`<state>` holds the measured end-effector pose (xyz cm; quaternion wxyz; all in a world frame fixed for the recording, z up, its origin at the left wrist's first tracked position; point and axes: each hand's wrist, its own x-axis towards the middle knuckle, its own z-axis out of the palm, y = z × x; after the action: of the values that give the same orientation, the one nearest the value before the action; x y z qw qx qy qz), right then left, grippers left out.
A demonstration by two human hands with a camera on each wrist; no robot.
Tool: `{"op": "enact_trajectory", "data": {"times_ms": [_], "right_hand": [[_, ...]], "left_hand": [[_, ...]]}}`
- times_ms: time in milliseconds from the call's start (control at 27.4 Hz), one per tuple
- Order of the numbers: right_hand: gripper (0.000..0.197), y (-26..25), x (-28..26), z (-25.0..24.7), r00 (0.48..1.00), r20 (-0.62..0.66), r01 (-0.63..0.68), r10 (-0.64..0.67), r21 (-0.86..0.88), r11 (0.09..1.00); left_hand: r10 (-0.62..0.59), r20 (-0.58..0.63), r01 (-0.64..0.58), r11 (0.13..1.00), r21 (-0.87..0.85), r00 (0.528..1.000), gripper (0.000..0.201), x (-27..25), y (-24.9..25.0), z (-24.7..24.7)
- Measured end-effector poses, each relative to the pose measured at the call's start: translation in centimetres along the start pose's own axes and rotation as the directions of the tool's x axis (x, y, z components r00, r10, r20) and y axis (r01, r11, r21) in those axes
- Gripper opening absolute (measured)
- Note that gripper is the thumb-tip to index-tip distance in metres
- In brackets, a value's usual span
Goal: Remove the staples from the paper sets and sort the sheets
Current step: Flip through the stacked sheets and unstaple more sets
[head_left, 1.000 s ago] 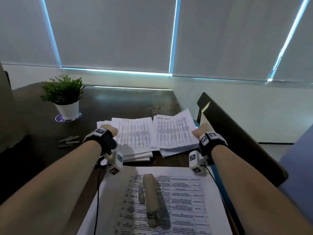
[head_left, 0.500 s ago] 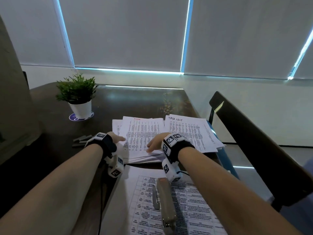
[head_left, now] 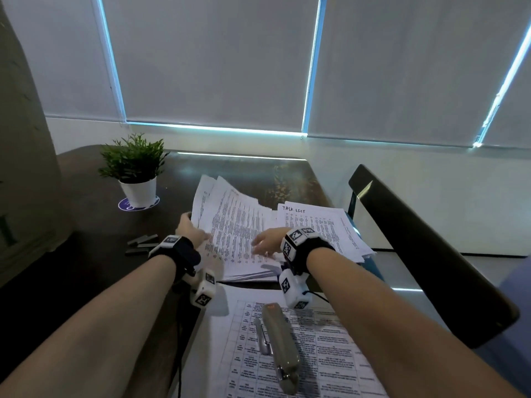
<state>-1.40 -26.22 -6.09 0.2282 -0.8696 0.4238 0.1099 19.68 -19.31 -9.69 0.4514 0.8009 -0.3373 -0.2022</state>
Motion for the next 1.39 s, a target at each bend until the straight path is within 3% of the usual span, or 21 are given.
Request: {"op": "enact_trajectory", "data": {"times_ms": [73, 110, 183, 219, 256, 329, 402, 475, 548, 621, 731, 841, 914, 987, 1097, 1206, 1316, 1389], "right_hand": [[0.068, 0.2, -1.5, -0.7, 0.976, -0.209, 0.005, 0.060, 0.299, 0.954], [0.081, 0.3, -2.2, -1.2, 0.940, -0.328, 0.058, 0.098, 0.434, 0.899], [0.108, -0.5, -3.8, -1.9, 0.894, -0.401, 0.171, 0.202, 0.719, 0.674], [0.112, -1.1, -4.6, -2.1, 0.897, -0.393, 0.233, 0.203, 0.810, 0.538], [0.104, -1.8, -5.7, -2.2, 0.902, -0.399, 0.298, 0.167, 0.853, 0.429], [0.067, -3.8, -7.8, -2.3, 0.900, -0.435, 0.426, -0.017, 0.874, 0.234], [0.049, -6.5, -9.7, -1.4, 0.879, -0.443, 0.463, -0.176, 0.882, 0.088], [0.038, -9.3, -10.9, 0.0, 0.838, -0.498, 0.527, -0.224, 0.845, 0.090], [0.045, -11.7, -11.2, 1.0, 0.810, -0.548, 0.579, -0.210, 0.805, 0.132], [0.052, -14.0, -12.0, 1.5, 0.824, -0.535, 0.558, -0.186, 0.823, 0.107], [0.046, -16.1, -13.1, 3.1, 0.877, -0.433, 0.460, -0.210, 0.882, 0.102], [0.038, -17.4, -12.8, 6.9, 0.911, -0.383, 0.400, -0.152, 0.911, 0.099], [0.033, -18.6, -12.9, 8.3, 0.900, -0.435, 0.436, -0.035, 0.898, 0.059], [0.031, -19.9, -13.5, 7.0, 0.848, -0.530, 0.531, -0.027, 0.845, 0.063], [0.030, -19.4, -14.9, 4.0, 0.806, -0.568, 0.589, -0.169, 0.798, 0.125], [0.054, -18.0, -14.7, 5.1, 0.872, -0.398, 0.458, -0.285, 0.869, 0.187], [0.066, -18.3, -13.6, 7.3, 0.885, -0.409, 0.453, -0.224, 0.868, 0.203], [0.039, -19.7, -13.7, 6.7, 0.849, -0.517, 0.529, -0.114, 0.827, 0.190]], "left_hand": [[0.126, -0.020, -0.127, 0.973, -0.193, 0.992, 0.068, -1.5, 0.7, -2.0], [0.192, -0.026, -0.192, 0.942, -0.275, 0.981, 0.061, -2.5, 1.5, -3.4], [0.299, 0.008, -0.262, 0.850, -0.457, 0.954, 0.041, -5.0, 3.2, -7.0], [0.342, 0.040, -0.274, 0.814, -0.513, 0.939, 0.037, -6.0, 3.7, -8.5], [0.384, 0.048, -0.298, 0.784, -0.545, 0.922, 0.037, -7.6, 4.0, -10.2], [0.435, 0.007, -0.354, 0.741, -0.570, 0.900, 0.040, -10.4, 3.9, -13.3], [0.444, -0.028, -0.378, 0.725, -0.576, 0.895, 0.039, -12.3, 3.0, -15.5], [0.431, -0.069, -0.386, 0.711, -0.589, 0.900, 0.035, -13.8, 1.6, -16.7], [0.426, -0.147, -0.428, 0.697, -0.575, 0.893, 0.036, -15.0, 0.6, -17.7], [0.435, -0.203, -0.468, 0.683, -0.561, 0.877, 0.042, -16.0, -0.3, -19.2], [0.396, -0.269, -0.478, 0.699, -0.532, 0.878, 0.039, -17.0, -2.8, -20.8], [0.338, -0.313, -0.447, 0.796, -0.409, 0.887, 0.041, -18.6, -5.2, -20.7], [0.326, -0.397, -0.486, 0.766, -0.421, 0.858, 0.047, -19.4, -5.9, -20.4], [0.321, -0.443, -0.521, 0.716, -0.465, 0.837, 0.043, -19.2, -4.7, -21.7], [0.402, -0.442, -0.584, 0.680, -0.442, 0.802, 0.056, -18.2, -2.7, -24.9], [0.467, -0.368, -0.587, 0.719, -0.371, 0.804, 0.044, -18.9, -3.1, -24.7], [0.495, -0.319, -0.585, 0.737, -0.338, 0.808, 0.055, -18.2, -4.3, -22.2], [0.374, -0.390, -0.519, 0.759, -0.393, 0.842, 0.038, -17.9, -3.2, -22.0]]}}
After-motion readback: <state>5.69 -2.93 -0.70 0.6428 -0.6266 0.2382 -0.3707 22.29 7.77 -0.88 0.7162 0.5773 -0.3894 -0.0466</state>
